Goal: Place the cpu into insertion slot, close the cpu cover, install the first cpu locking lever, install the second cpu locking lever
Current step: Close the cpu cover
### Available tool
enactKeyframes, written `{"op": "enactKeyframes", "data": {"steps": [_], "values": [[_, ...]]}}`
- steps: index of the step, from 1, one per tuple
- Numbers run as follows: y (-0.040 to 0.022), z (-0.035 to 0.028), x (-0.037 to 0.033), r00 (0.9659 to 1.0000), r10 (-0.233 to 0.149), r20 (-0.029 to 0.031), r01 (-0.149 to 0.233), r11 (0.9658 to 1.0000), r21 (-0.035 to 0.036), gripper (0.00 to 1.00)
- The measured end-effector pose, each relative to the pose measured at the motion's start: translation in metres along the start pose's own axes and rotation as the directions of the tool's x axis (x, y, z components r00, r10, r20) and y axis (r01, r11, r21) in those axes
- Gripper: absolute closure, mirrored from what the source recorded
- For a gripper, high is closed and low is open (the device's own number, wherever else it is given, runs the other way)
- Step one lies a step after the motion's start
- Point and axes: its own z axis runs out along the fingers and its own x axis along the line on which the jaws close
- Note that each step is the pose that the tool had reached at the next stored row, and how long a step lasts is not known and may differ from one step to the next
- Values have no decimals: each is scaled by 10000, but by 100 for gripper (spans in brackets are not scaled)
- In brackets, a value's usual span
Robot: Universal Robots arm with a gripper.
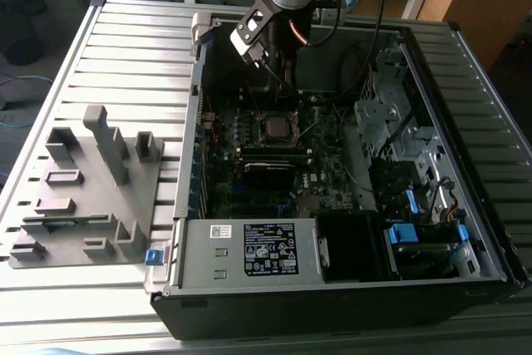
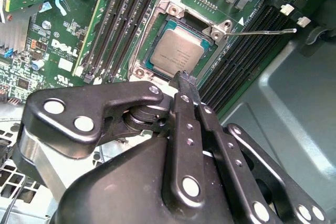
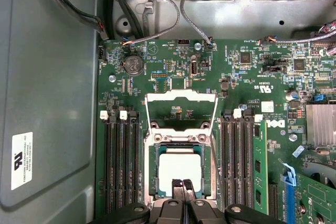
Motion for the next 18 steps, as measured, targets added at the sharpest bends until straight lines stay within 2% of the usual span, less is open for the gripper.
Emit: {"op": "enactKeyframes", "data": {"steps": [12, 18], "values": [[2, -21, 0, 10000, -1, 0, 1, 10000, 0, 89], [40, -19, 1, 10000, 0, 0, 0, 10000, 0, 89]]}}
